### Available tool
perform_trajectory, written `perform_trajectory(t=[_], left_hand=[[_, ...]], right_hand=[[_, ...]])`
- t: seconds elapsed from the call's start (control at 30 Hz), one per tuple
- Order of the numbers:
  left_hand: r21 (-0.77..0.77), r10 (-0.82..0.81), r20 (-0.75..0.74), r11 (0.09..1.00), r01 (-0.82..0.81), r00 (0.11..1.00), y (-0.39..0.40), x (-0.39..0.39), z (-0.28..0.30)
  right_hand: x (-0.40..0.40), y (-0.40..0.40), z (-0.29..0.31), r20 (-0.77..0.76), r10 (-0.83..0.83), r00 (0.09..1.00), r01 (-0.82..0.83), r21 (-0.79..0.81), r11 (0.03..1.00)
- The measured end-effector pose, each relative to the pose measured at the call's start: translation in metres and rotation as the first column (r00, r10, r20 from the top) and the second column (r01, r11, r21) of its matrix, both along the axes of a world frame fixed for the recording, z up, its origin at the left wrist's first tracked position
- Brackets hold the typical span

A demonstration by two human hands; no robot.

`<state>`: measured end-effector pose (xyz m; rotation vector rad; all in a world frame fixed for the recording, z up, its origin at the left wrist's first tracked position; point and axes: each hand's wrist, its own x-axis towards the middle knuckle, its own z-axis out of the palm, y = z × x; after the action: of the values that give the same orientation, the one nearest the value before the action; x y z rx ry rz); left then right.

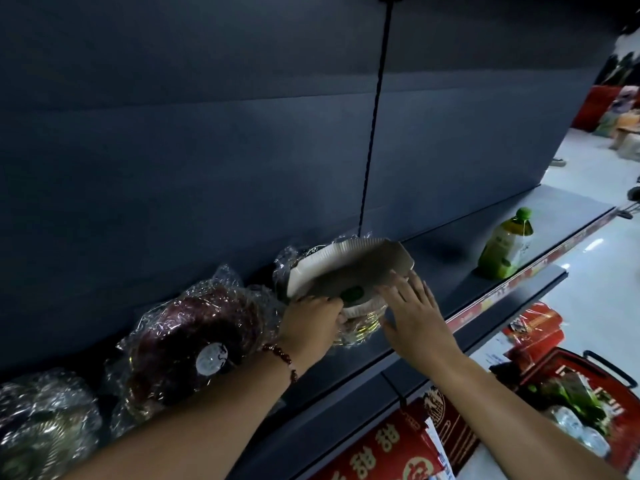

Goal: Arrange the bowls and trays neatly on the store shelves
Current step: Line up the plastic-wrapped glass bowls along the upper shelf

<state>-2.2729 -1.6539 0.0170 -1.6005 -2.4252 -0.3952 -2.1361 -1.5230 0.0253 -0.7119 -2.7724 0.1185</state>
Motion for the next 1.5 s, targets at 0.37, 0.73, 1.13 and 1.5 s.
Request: perform_trajectory(t=[0.37,0.73,1.13,1.5], left_hand=[[0.153,-0.19,-0.091,0.967,0.202,0.978,-0.037,0.015,0.044],[0.129,-0.03,-0.103,0.991,0.043,0.994,-0.199,-0.018,0.033],[0.431,-0.068,0.89,0.44,-0.787,0.45,-0.437,-0.04,0.04],[0.406,0.423,0.787,0.192,-0.893,0.449,-0.645,-0.06,0.028]], right_hand=[[0.021,-0.012,0.033,-0.517,-0.316,0.796,-0.126,-0.652,0.748],[-0.024,-0.116,0.048,-0.181,-0.675,0.716,-0.346,-0.931,-0.117],[-0.133,-0.329,0.037,-0.091,-0.351,0.932,-0.181,-0.955,-0.234],[-0.199,-0.532,0.03,-0.215,0.062,0.975,-0.204,-0.968,-0.15]])
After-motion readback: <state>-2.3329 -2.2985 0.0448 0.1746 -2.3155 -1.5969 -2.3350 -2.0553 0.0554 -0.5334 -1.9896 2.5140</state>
